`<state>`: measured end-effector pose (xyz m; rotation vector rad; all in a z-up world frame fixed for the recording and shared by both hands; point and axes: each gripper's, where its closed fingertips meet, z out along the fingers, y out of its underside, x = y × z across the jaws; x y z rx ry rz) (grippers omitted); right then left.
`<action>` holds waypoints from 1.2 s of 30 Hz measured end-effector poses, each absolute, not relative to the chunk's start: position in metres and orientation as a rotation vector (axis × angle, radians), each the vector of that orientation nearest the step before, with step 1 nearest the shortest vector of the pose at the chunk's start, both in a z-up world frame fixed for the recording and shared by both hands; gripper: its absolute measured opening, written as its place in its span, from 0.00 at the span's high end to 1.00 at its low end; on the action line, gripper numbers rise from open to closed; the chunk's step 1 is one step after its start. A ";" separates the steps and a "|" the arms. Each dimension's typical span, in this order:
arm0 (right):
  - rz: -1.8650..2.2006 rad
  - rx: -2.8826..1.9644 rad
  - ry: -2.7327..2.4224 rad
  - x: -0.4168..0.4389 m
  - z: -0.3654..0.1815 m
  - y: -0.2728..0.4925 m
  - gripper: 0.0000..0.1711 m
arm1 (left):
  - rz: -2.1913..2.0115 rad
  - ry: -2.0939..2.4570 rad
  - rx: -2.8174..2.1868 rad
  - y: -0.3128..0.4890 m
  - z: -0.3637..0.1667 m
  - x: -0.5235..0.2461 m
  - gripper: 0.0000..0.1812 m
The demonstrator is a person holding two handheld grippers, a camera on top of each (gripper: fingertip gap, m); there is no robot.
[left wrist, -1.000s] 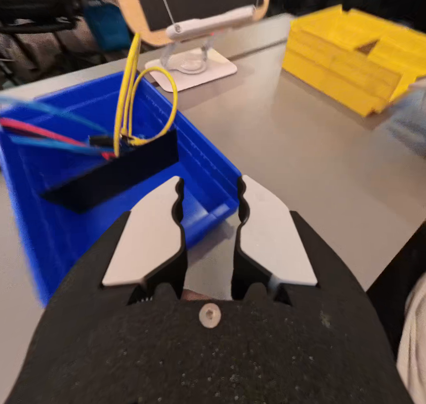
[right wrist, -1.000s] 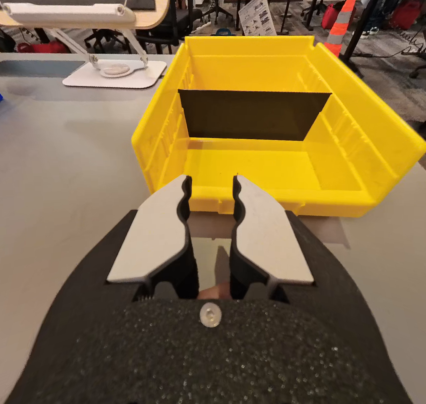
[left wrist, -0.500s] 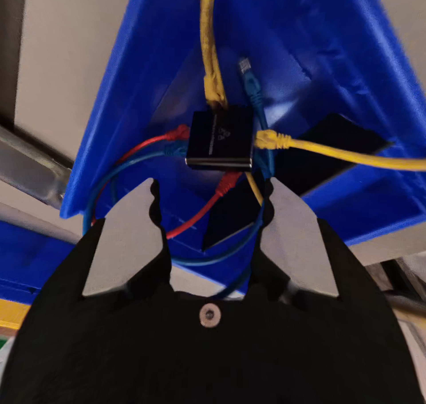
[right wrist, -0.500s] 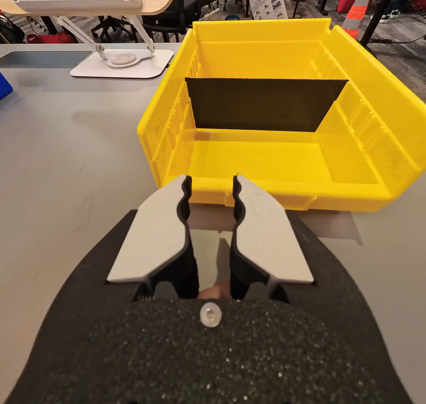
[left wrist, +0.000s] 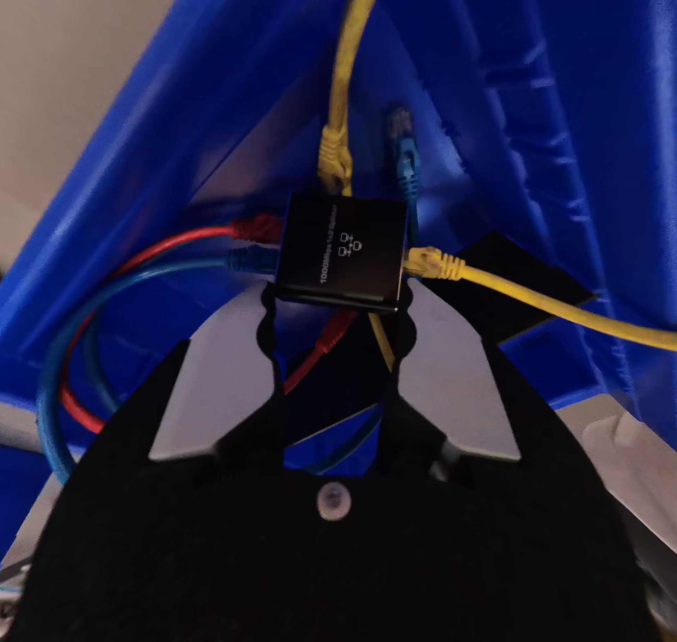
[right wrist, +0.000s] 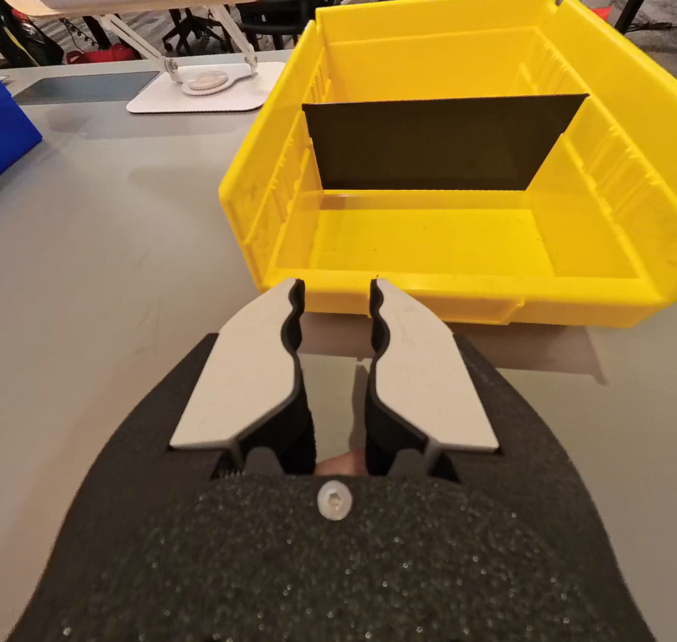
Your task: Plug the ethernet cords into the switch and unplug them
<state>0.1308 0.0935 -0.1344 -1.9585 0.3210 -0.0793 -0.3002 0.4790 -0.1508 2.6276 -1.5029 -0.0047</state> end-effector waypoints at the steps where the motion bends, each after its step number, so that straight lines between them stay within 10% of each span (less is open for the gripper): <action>1: -0.091 -1.962 0.316 0.131 -0.135 0.093 0.80 | 0.013 -1.521 2.652 0.479 -0.145 -0.298 0.64; 21: -0.170 -1.890 0.278 0.127 -0.115 0.089 0.80 | -0.855 -2.650 2.959 0.424 0.212 -0.205 0.65; 36: 0.076 -1.543 -0.196 0.059 0.035 0.091 0.79 | 1.082 -2.226 2.534 0.251 -0.007 -0.067 0.65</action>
